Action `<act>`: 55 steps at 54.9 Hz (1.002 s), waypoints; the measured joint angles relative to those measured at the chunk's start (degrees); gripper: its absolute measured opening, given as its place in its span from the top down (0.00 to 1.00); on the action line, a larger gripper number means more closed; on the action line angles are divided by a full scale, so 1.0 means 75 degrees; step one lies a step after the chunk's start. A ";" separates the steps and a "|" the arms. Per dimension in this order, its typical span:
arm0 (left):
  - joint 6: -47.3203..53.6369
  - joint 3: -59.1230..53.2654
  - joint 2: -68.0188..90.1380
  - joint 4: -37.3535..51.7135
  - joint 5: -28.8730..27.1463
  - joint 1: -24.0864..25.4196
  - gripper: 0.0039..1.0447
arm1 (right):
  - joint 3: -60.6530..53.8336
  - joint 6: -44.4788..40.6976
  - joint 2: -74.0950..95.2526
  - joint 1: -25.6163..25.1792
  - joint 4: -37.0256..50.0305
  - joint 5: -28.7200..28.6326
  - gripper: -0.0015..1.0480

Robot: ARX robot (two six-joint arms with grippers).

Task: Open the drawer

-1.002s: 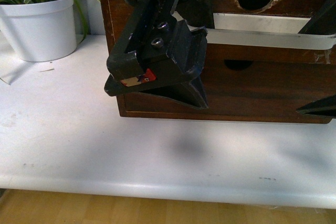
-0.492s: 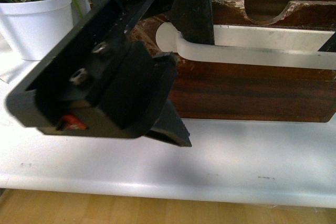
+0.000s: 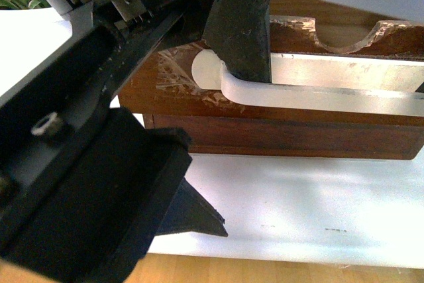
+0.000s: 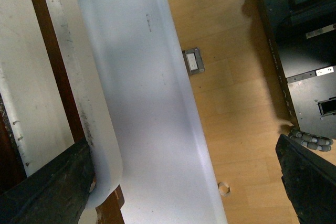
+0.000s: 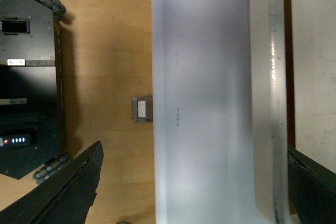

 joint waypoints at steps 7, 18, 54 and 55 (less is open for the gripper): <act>-0.0090 -0.0152 -0.0096 0.0402 -0.0085 -0.0003 0.05 | 0.0000 0.0181 -0.0079 -0.0093 0.0210 -0.0050 0.09; -0.0440 -0.0198 -0.0382 0.1169 0.0114 0.0052 0.06 | 0.0064 0.0525 -0.0353 -0.0265 0.0189 -0.0629 0.09; -0.2853 -0.1993 -0.2334 0.5954 -0.0286 0.1271 0.06 | -0.1314 0.3969 -0.2413 -0.1649 0.4328 -0.1253 0.09; -0.2958 -0.2063 -0.2384 0.6094 -0.0370 0.1314 0.06 | -0.1431 0.4182 -0.2521 -0.1719 0.4532 -0.1239 0.09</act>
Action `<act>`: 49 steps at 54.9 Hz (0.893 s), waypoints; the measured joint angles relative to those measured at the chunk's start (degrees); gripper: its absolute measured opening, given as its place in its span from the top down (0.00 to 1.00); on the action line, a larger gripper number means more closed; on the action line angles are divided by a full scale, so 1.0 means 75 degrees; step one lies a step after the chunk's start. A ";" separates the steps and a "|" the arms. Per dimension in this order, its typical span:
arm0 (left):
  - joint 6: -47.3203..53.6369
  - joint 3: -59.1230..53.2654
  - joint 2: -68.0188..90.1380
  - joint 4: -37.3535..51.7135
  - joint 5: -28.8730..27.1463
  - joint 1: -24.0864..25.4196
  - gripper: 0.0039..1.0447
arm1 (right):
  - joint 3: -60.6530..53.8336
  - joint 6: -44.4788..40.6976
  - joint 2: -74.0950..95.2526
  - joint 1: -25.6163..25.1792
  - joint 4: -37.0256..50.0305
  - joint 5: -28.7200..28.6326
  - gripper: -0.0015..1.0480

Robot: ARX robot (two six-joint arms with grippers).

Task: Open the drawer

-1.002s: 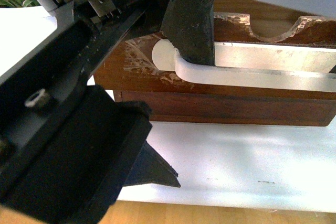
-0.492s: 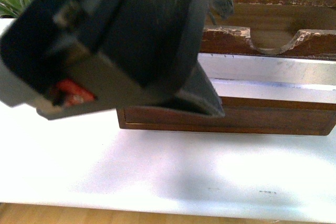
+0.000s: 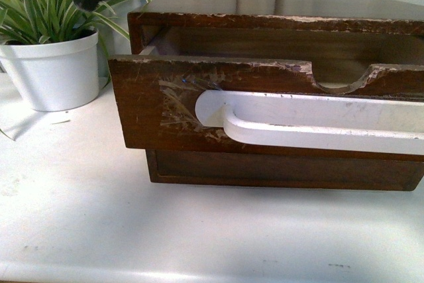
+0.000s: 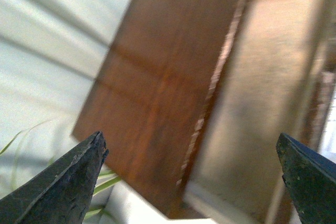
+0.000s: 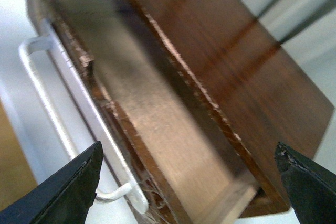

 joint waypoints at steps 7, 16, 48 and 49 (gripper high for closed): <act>-0.0860 -0.0895 -0.0580 0.1574 -0.0985 0.0548 0.06 | -0.0755 0.1343 -0.0694 -0.0460 0.1183 0.0210 0.09; -0.2270 -0.2244 -0.1553 0.2827 -0.1988 0.1445 0.06 | -0.1781 0.3398 -0.1614 -0.1335 0.2693 0.0510 0.09; -0.7122 -0.6837 -0.6720 0.1891 -0.4861 0.3048 0.06 | -0.4430 0.6758 -0.4217 -0.3363 0.3139 0.0571 0.09; -0.7169 -0.6837 -0.6729 0.1891 -0.4855 0.3048 0.06 | -0.4430 0.6761 -0.4217 -0.3363 0.3139 0.0568 0.09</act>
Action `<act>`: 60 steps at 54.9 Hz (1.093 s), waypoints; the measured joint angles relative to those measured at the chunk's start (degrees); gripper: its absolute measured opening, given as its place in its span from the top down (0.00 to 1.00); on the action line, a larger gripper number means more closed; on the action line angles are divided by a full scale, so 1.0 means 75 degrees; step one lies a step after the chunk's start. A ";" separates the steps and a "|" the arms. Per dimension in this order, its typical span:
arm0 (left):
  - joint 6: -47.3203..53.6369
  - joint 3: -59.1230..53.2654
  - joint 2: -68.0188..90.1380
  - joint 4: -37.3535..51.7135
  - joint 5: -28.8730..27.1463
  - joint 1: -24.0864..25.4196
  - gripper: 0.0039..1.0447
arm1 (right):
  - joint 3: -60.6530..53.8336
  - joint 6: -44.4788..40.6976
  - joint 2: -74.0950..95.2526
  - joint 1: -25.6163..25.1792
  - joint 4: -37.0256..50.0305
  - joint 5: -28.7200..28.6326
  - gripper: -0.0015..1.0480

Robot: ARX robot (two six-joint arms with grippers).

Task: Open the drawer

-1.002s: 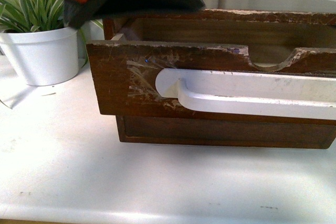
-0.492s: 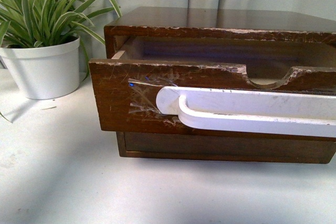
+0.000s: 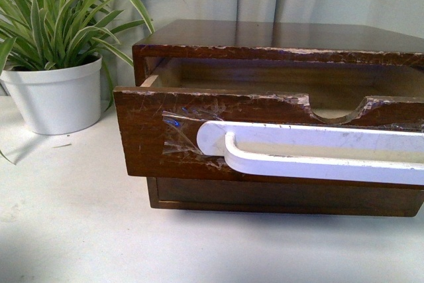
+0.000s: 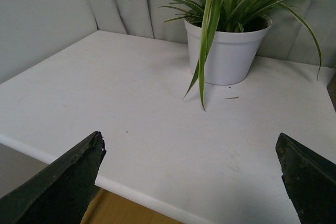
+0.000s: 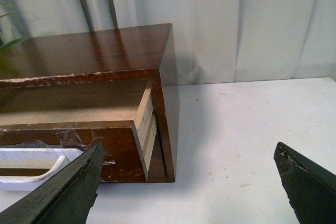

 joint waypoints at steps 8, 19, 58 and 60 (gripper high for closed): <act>-0.0090 -0.0411 -0.0405 0.0574 0.2565 0.0251 0.27 | -0.0254 -0.0498 -0.0449 0.0592 -0.0239 0.1309 0.28; -0.0093 -0.0775 -0.0793 0.0583 0.2914 0.0265 0.58 | -0.0737 -0.0729 -0.1105 0.1649 -0.0405 0.2366 0.60; -0.0102 -0.1486 -0.2999 -0.0851 0.2920 0.0274 0.96 | -0.1445 -0.0787 -0.2792 0.3800 -0.1402 0.4395 0.99; -0.0102 -0.1486 -0.3019 -0.0860 0.2906 0.0274 0.96 | -0.1524 -0.0787 -0.2908 0.3806 -0.1373 0.4401 0.99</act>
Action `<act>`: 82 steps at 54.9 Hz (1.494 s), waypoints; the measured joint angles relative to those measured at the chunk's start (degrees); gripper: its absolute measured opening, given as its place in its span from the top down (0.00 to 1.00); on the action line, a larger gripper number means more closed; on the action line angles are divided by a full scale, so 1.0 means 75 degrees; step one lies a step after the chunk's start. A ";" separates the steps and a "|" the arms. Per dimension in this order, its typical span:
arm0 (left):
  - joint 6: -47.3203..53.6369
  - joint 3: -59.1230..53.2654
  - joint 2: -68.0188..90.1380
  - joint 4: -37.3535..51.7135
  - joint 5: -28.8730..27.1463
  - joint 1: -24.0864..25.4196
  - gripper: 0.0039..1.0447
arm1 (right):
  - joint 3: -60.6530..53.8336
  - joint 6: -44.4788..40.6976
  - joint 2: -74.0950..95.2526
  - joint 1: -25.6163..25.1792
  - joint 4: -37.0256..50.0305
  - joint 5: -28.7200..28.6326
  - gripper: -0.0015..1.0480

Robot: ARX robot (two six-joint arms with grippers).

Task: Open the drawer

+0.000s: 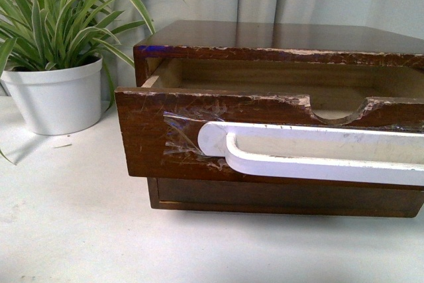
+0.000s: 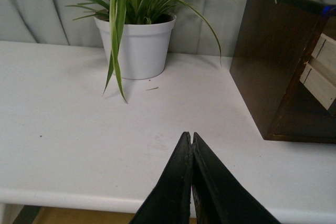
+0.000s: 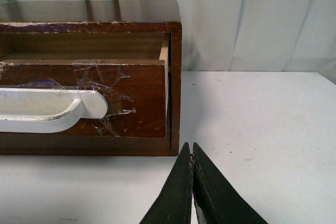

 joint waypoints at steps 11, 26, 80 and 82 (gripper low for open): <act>0.0000 0.0000 -0.0023 0.0000 0.0012 0.0000 0.96 | -0.0230 0.0000 -0.0184 0.0000 0.0000 0.0003 0.99; 0.0000 0.0000 -0.0023 0.0000 0.0012 0.0000 0.96 | -0.0230 0.0000 -0.0187 0.0000 0.0000 0.0000 0.99; 0.0000 0.0000 -0.0023 0.0000 0.0009 0.0000 0.06 | -0.0230 0.0000 -0.0187 0.0000 0.0000 0.0000 0.09; 0.0000 0.0000 -0.0023 0.0000 0.0009 0.0000 0.06 | -0.0230 0.0000 -0.0187 0.0000 0.0000 0.0000 0.09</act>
